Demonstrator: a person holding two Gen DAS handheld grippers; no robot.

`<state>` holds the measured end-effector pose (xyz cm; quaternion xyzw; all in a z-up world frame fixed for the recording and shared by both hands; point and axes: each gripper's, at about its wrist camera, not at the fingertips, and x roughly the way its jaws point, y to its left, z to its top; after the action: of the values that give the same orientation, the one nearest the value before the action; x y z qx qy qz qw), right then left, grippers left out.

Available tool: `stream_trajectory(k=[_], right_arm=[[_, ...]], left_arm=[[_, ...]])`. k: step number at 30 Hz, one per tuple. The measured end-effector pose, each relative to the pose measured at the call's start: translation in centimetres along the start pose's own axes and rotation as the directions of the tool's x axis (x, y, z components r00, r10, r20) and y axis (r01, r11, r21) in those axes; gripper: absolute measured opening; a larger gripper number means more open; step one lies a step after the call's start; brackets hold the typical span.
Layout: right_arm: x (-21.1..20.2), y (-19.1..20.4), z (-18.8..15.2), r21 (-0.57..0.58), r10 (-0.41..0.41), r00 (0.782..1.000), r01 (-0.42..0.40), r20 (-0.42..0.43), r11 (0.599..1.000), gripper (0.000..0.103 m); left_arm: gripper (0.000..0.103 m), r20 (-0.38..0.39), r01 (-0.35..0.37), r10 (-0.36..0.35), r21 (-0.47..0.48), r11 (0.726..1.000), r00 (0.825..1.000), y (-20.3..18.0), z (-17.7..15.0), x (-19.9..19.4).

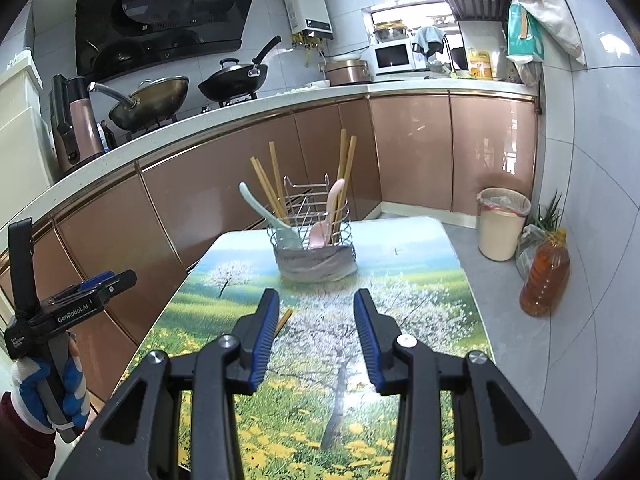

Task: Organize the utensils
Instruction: 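Withdraw both tools from the holder back over the remaining chopsticks, then lower both tools toward the two wooden chopsticks lying on the table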

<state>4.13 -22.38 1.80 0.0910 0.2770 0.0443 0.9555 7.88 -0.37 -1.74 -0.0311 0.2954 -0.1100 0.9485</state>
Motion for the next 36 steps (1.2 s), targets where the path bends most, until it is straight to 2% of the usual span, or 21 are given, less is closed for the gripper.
stream_trajectory(k=[12,18,36], right_arm=[[3.3,-0.3,-1.6,0.025,-0.001,0.996,0.003,-0.091,1.0,0.037],[5.6,-0.6,-2.4,0.04,0.004,0.989,0.001,-0.148,0.999,0.037],[11.8,-0.4,-3.5,0.065,0.029,0.959,-0.011,-0.282,0.998,0.037]], left_arm=[[0.067,-0.074,-0.005,0.006,0.013,1.0,0.997,0.2,-1.5,2.4],[0.071,-0.121,-0.015,0.014,-0.003,1.0,0.993,1.0,-2.0,4.3],[0.075,-0.248,-0.036,0.037,0.008,0.999,0.968,2.7,-3.2,9.8]])
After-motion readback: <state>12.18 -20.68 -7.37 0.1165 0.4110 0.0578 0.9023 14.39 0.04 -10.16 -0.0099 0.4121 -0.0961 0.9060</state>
